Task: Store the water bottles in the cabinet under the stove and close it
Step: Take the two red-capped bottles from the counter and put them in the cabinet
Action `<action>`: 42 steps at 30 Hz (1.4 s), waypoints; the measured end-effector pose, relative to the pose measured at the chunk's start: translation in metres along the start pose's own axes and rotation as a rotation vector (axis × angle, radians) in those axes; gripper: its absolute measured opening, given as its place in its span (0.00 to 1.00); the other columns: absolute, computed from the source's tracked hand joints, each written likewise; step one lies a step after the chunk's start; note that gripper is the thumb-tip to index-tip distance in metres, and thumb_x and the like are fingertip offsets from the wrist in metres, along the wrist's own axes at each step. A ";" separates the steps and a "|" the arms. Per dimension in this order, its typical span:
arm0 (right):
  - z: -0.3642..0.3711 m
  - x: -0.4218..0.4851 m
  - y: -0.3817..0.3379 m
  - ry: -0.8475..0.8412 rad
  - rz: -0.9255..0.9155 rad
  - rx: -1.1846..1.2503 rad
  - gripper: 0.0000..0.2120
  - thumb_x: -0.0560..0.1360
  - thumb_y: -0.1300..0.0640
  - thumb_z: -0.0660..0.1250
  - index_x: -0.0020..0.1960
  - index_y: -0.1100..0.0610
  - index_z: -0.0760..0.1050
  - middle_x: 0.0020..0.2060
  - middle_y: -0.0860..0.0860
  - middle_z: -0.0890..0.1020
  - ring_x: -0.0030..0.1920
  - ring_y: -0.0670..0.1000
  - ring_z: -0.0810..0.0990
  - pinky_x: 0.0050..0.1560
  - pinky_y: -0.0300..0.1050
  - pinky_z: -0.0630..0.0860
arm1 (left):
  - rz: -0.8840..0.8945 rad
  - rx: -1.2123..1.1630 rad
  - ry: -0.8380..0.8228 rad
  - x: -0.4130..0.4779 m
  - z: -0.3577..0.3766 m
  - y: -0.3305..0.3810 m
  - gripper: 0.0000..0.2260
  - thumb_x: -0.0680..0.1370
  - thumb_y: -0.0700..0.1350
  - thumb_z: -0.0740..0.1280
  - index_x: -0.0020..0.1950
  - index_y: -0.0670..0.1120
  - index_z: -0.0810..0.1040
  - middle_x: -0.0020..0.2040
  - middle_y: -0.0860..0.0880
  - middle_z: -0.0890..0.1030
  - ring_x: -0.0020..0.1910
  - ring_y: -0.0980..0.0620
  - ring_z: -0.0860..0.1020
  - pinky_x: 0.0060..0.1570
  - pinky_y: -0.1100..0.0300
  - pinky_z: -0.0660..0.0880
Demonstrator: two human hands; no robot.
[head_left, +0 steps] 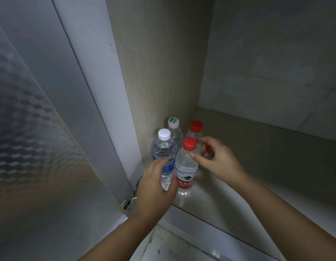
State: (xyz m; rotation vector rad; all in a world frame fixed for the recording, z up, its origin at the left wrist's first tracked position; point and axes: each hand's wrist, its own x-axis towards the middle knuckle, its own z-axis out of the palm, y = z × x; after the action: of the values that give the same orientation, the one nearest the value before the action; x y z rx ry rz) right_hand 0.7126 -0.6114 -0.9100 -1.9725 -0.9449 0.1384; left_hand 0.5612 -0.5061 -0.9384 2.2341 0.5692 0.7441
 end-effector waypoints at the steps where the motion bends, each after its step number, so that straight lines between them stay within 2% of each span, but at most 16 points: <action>1: -0.005 0.000 -0.004 0.032 -0.036 -0.052 0.15 0.67 0.54 0.72 0.53 0.49 0.74 0.39 0.47 0.73 0.39 0.44 0.73 0.42 0.32 0.69 | 0.045 0.025 0.013 0.005 -0.002 0.004 0.19 0.72 0.51 0.64 0.63 0.49 0.71 0.58 0.58 0.71 0.58 0.62 0.67 0.58 0.70 0.61; 3: -0.015 0.001 -0.012 0.079 -0.094 -0.166 0.16 0.69 0.54 0.71 0.55 0.54 0.75 0.44 0.50 0.76 0.47 0.47 0.75 0.50 0.38 0.71 | 0.117 0.055 0.030 0.017 -0.008 0.015 0.22 0.71 0.55 0.59 0.63 0.48 0.71 0.57 0.58 0.70 0.58 0.64 0.65 0.56 0.73 0.58; 5: -0.025 0.007 -0.022 0.115 -0.130 -0.296 0.15 0.70 0.54 0.70 0.54 0.57 0.75 0.48 0.56 0.78 0.53 0.56 0.75 0.53 0.48 0.72 | 0.156 0.079 0.060 0.029 -0.018 0.028 0.23 0.71 0.55 0.57 0.62 0.45 0.72 0.58 0.54 0.74 0.58 0.60 0.66 0.58 0.69 0.59; 9: -0.045 0.023 -0.046 0.126 -0.087 -0.490 0.14 0.71 0.54 0.68 0.53 0.60 0.76 0.49 0.60 0.79 0.52 0.62 0.75 0.52 0.52 0.74 | 0.205 0.221 0.041 0.042 -0.039 0.054 0.22 0.73 0.54 0.56 0.61 0.43 0.73 0.57 0.45 0.78 0.56 0.48 0.75 0.55 0.58 0.67; 13: -0.055 0.006 -0.072 0.195 -0.070 -0.579 0.15 0.69 0.50 0.64 0.48 0.60 0.78 0.43 0.60 0.81 0.46 0.62 0.79 0.44 0.52 0.78 | 0.151 0.276 -0.091 0.039 -0.059 0.067 0.21 0.74 0.55 0.58 0.62 0.44 0.72 0.55 0.46 0.78 0.52 0.48 0.75 0.50 0.57 0.71; 15: -0.056 -0.006 -0.082 0.235 -0.041 -0.592 0.17 0.69 0.48 0.61 0.47 0.60 0.78 0.42 0.58 0.82 0.44 0.61 0.79 0.41 0.49 0.78 | 0.154 0.330 -0.146 0.038 -0.072 0.071 0.18 0.75 0.53 0.61 0.62 0.46 0.71 0.55 0.47 0.77 0.52 0.49 0.74 0.52 0.57 0.70; 17: -0.056 -0.016 -0.094 0.233 -0.003 -0.600 0.16 0.69 0.49 0.62 0.46 0.59 0.78 0.42 0.57 0.83 0.43 0.61 0.80 0.39 0.48 0.77 | 0.120 0.375 -0.171 0.037 -0.086 0.078 0.17 0.75 0.52 0.62 0.61 0.45 0.71 0.56 0.48 0.77 0.54 0.48 0.74 0.54 0.55 0.71; 22: -0.070 -0.037 -0.148 0.148 0.104 -0.623 0.10 0.66 0.57 0.70 0.46 0.60 0.79 0.40 0.58 0.83 0.38 0.62 0.80 0.36 0.48 0.77 | 0.103 0.412 -0.224 0.028 -0.126 0.109 0.18 0.71 0.53 0.58 0.52 0.43 0.76 0.46 0.44 0.81 0.43 0.45 0.80 0.43 0.51 0.78; 27: -0.101 -0.063 -0.228 -0.049 0.206 -0.660 0.13 0.65 0.54 0.66 0.46 0.58 0.80 0.42 0.55 0.84 0.41 0.59 0.81 0.39 0.48 0.79 | -0.006 0.383 -0.261 0.009 -0.187 0.164 0.17 0.70 0.51 0.58 0.54 0.44 0.73 0.47 0.44 0.81 0.46 0.44 0.79 0.44 0.51 0.78; 31: -0.126 -0.074 -0.302 -0.224 0.175 -0.734 0.14 0.63 0.51 0.66 0.45 0.56 0.81 0.42 0.52 0.85 0.41 0.55 0.83 0.39 0.47 0.80 | -0.077 0.429 -0.313 -0.009 -0.250 0.210 0.17 0.69 0.51 0.58 0.50 0.43 0.78 0.45 0.43 0.82 0.44 0.42 0.80 0.41 0.51 0.78; 34: -0.145 -0.081 -0.353 -0.273 0.143 -0.706 0.17 0.67 0.48 0.58 0.46 0.54 0.81 0.42 0.51 0.85 0.42 0.53 0.83 0.39 0.45 0.80 | -0.094 0.457 -0.362 -0.021 -0.293 0.249 0.16 0.69 0.50 0.59 0.47 0.42 0.79 0.45 0.43 0.82 0.42 0.42 0.80 0.42 0.52 0.78; 36: -0.160 -0.086 -0.386 -0.291 0.108 -0.688 0.18 0.66 0.48 0.57 0.45 0.54 0.81 0.41 0.50 0.85 0.41 0.52 0.83 0.38 0.44 0.80 | -0.131 0.453 -0.392 -0.024 -0.319 0.280 0.17 0.69 0.50 0.58 0.47 0.42 0.79 0.45 0.43 0.82 0.42 0.43 0.80 0.41 0.53 0.78; 38: -0.180 -0.088 -0.419 -0.303 0.094 -0.662 0.15 0.65 0.49 0.59 0.43 0.54 0.81 0.40 0.50 0.85 0.40 0.52 0.83 0.37 0.42 0.79 | -0.152 0.438 -0.417 -0.024 -0.343 0.313 0.17 0.69 0.51 0.58 0.48 0.42 0.78 0.45 0.44 0.82 0.43 0.43 0.80 0.41 0.53 0.78; 40: -0.201 -0.091 -0.452 -0.295 0.082 -0.622 0.11 0.63 0.52 0.65 0.43 0.54 0.80 0.40 0.50 0.84 0.40 0.52 0.83 0.37 0.42 0.79 | -0.152 0.418 -0.446 -0.021 -0.364 0.345 0.17 0.69 0.51 0.58 0.48 0.42 0.78 0.45 0.43 0.82 0.43 0.43 0.80 0.41 0.54 0.77; 42: -0.223 -0.093 -0.484 -0.280 0.075 -0.613 0.12 0.61 0.54 0.68 0.43 0.55 0.79 0.40 0.51 0.84 0.40 0.53 0.83 0.37 0.41 0.79 | -0.142 0.395 -0.462 -0.018 -0.386 0.374 0.17 0.69 0.50 0.59 0.48 0.42 0.78 0.46 0.43 0.82 0.44 0.43 0.81 0.40 0.53 0.78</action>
State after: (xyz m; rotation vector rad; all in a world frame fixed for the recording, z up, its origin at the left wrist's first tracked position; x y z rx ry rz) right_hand 0.4739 -0.6875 -0.4306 -2.6026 -1.1931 0.1870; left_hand 0.3631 -0.5758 -0.4435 2.5767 0.6724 0.0275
